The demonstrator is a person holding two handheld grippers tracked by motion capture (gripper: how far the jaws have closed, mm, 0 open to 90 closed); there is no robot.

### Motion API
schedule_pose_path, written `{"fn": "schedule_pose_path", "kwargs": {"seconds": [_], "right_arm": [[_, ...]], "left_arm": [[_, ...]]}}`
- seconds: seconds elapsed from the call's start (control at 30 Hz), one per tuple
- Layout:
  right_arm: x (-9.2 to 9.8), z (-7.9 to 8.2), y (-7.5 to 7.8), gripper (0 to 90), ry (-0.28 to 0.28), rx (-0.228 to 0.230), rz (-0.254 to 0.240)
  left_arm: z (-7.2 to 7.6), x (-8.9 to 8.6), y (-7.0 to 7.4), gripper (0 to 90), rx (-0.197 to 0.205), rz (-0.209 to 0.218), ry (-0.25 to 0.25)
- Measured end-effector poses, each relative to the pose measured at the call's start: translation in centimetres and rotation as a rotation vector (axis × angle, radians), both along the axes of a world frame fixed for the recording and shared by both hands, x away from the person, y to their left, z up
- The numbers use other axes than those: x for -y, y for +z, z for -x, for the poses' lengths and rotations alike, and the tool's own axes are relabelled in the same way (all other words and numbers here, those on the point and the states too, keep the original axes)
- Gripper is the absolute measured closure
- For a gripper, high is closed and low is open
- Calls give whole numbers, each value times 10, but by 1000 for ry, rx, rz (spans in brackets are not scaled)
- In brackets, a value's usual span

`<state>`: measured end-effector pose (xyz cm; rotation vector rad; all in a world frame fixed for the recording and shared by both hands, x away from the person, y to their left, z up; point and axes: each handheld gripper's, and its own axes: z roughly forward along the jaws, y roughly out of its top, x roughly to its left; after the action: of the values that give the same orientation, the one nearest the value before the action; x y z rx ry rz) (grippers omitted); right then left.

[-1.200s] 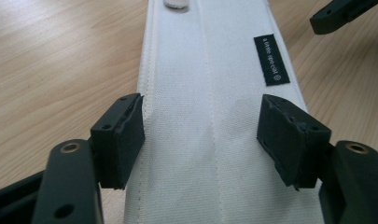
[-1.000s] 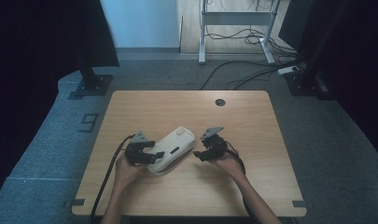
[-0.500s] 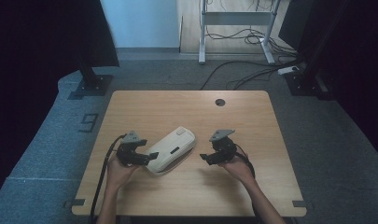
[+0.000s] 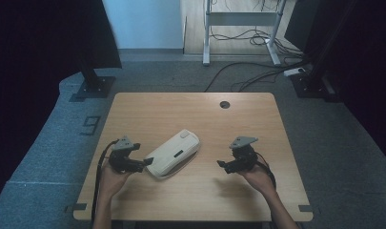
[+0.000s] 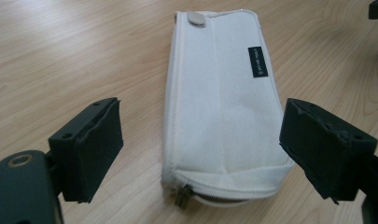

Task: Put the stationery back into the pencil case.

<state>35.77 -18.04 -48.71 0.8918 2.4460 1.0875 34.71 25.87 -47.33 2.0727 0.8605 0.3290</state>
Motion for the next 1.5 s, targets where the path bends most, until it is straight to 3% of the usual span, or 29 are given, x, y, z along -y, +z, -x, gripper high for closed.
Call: {"fn": "schedule_pose_path", "kwargs": {"seconds": [0.2,0.3,0.63,0.8,0.93,1.0,1.1,1.33,1.5], "right_arm": [[19,9,1,108,-34,11,3],[29,13,-1,102,-56,16,-2],[59,26,-12,73,-133,15,-10],[72,32,-26,48,-178,4,-10],[75,33,-35,33,-189,-1,4],[77,35,-45,23,-201,-6,4],[78,36,-50,15,-205,-11,3],[79,40,-64,4,-216,-25,20],[81,41,-69,0,-215,-43,13]], "left_arm": [[5,-14,2,115,11,23,20],[6,-16,1,100,11,13,26],[1,-21,-13,11,-26,2,46],[-3,-25,-27,0,-52,-27,60],[-5,-28,-34,0,-63,-38,66],[-6,-28,-38,0,-59,-68,66],[-6,-29,-42,0,-46,-58,64],[-9,-30,-59,0,-65,-81,76],[-13,-29,-69,0,-84,-138,90]]}}
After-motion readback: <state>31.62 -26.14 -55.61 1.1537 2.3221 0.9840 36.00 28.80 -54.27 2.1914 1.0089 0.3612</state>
